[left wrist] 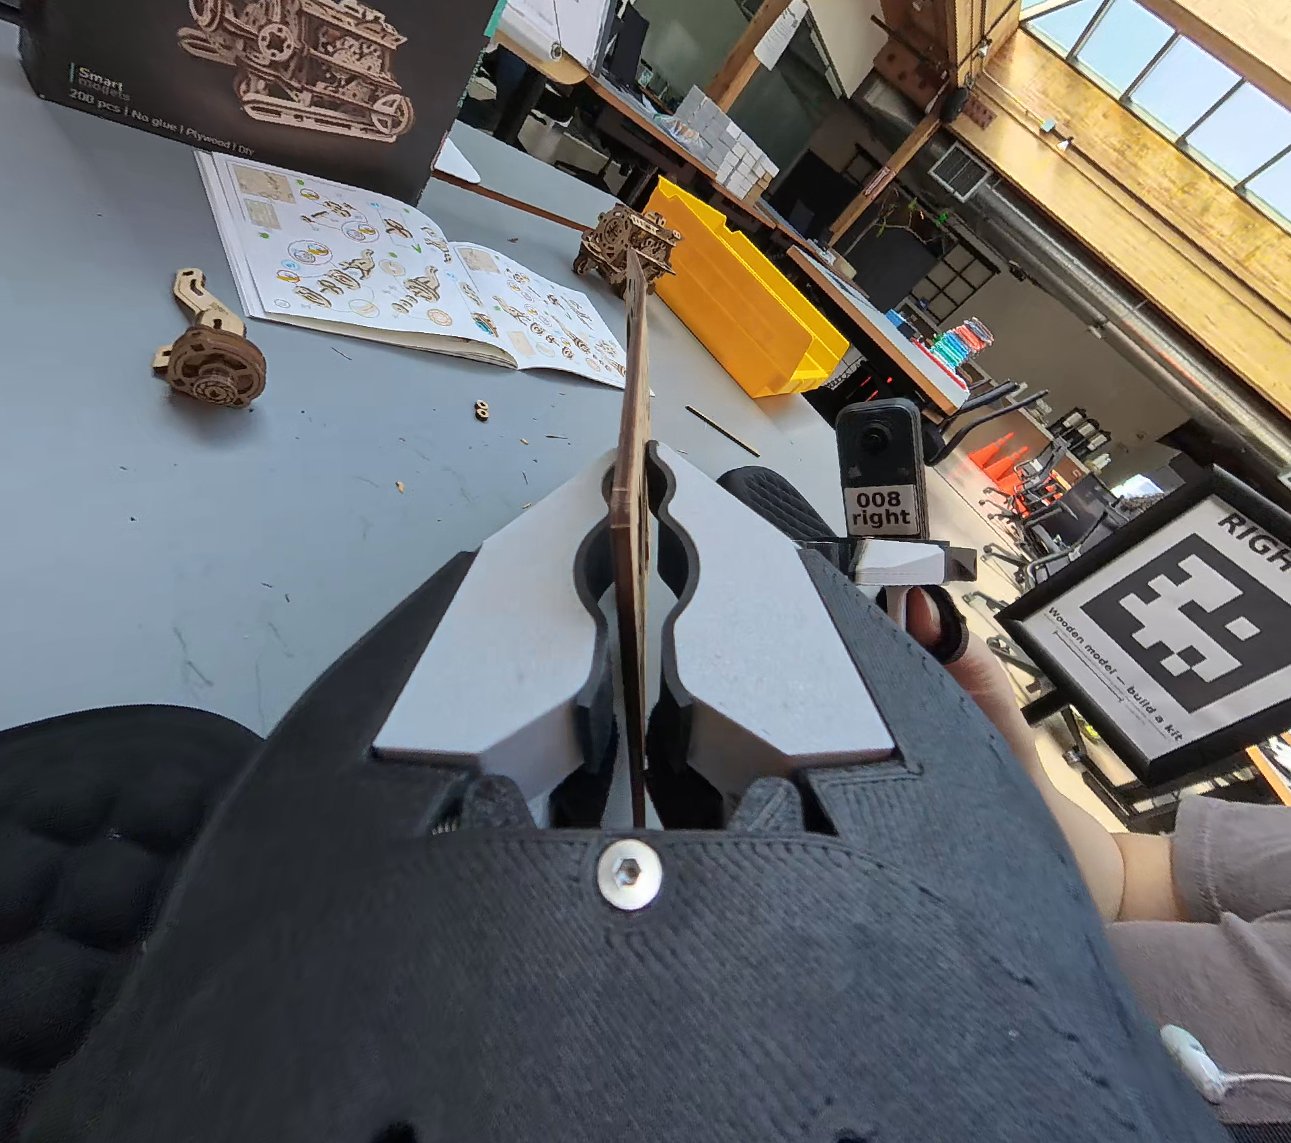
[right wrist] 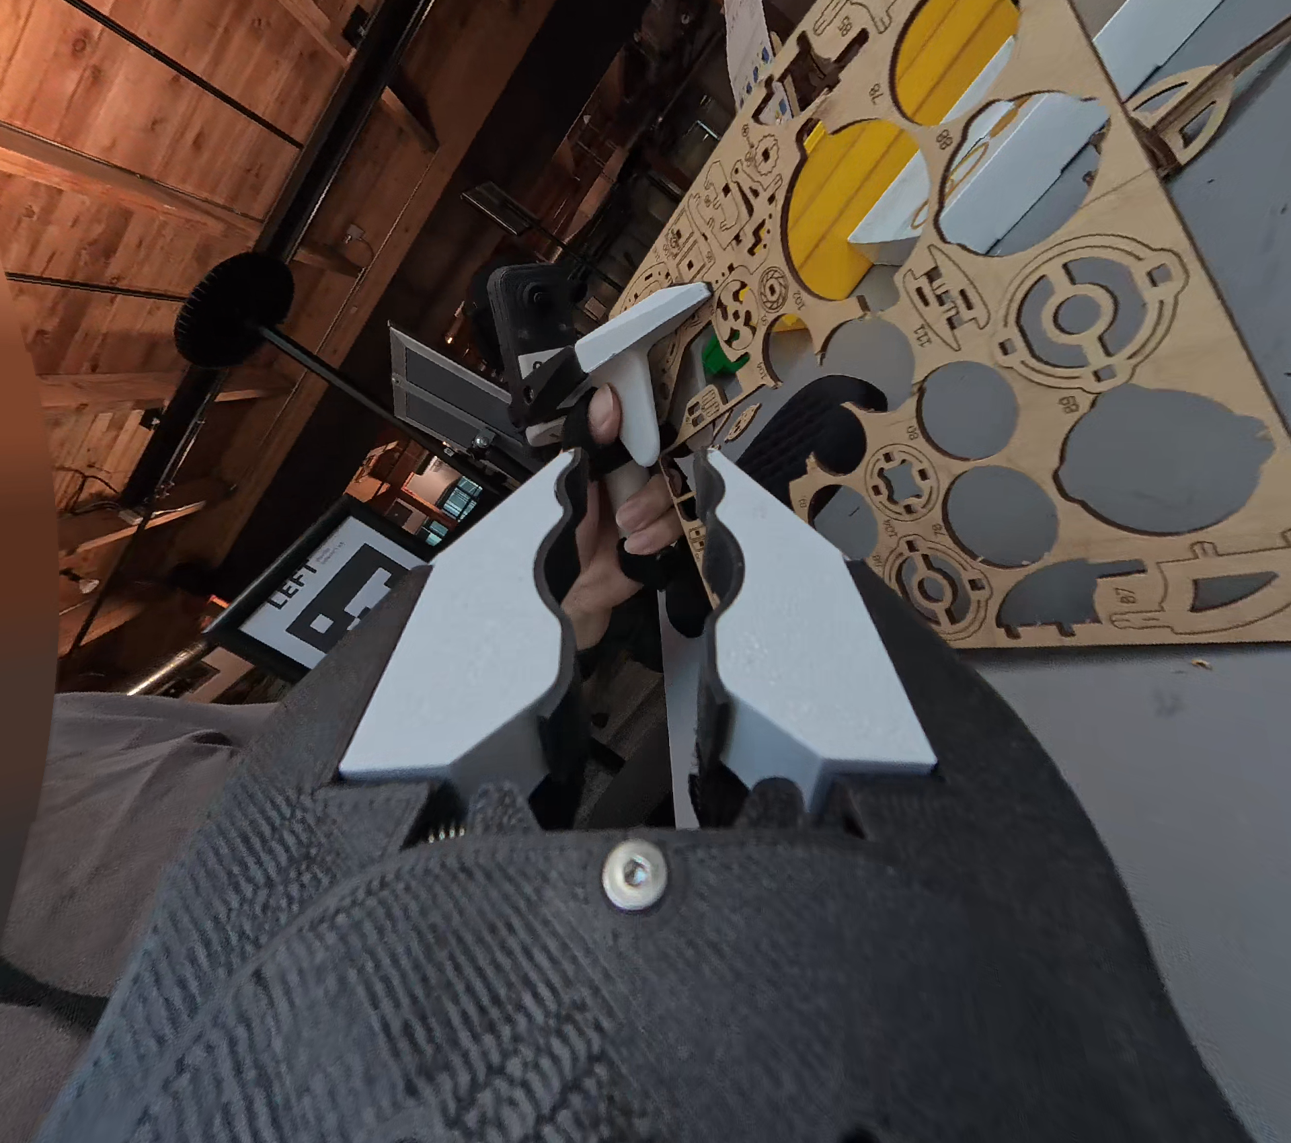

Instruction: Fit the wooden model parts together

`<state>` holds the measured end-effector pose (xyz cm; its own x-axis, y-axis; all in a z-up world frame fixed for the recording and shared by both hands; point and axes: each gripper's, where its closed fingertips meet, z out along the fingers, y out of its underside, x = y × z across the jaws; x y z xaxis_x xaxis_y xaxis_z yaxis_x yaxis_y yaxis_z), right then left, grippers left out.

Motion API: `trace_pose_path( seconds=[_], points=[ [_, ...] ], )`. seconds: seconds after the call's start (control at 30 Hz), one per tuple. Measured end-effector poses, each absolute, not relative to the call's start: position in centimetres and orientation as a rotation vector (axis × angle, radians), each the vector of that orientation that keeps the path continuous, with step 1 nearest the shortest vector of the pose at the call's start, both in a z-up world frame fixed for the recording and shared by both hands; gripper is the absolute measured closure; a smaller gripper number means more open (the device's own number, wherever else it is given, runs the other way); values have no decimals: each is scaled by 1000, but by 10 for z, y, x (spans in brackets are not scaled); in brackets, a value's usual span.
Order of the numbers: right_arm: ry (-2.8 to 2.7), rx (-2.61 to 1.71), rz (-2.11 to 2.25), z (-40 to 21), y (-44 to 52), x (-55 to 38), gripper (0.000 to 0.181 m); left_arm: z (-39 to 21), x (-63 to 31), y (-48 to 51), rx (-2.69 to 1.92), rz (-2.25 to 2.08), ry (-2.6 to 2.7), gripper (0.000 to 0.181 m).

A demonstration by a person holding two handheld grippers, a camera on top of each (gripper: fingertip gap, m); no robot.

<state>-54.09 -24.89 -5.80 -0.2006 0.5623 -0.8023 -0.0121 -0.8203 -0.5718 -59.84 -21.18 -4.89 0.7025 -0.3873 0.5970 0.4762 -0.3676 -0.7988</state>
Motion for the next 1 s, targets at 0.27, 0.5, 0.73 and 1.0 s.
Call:
trace_pose_path(
  seconds=[0.27, 0.5, 0.73, 1.0],
  points=[
    [-580, -1721, 2044, -68, -248, -566, 152, -54, -604, -218, -1658, -861, -173, 180],
    [-491, -1737, 2068, -70, -240, -571, 153, -61, -609, -222, -1636, -883, -244, 180],
    [-384, -1792, 2018, -79, -226, -574, 154, -61, -609, -219, -1610, -920, -275, 180],
    [-302, -1812, 2122, -80, -222, -589, 153, -62, -606, -223, -1584, -919, -299, 180]
  ],
)
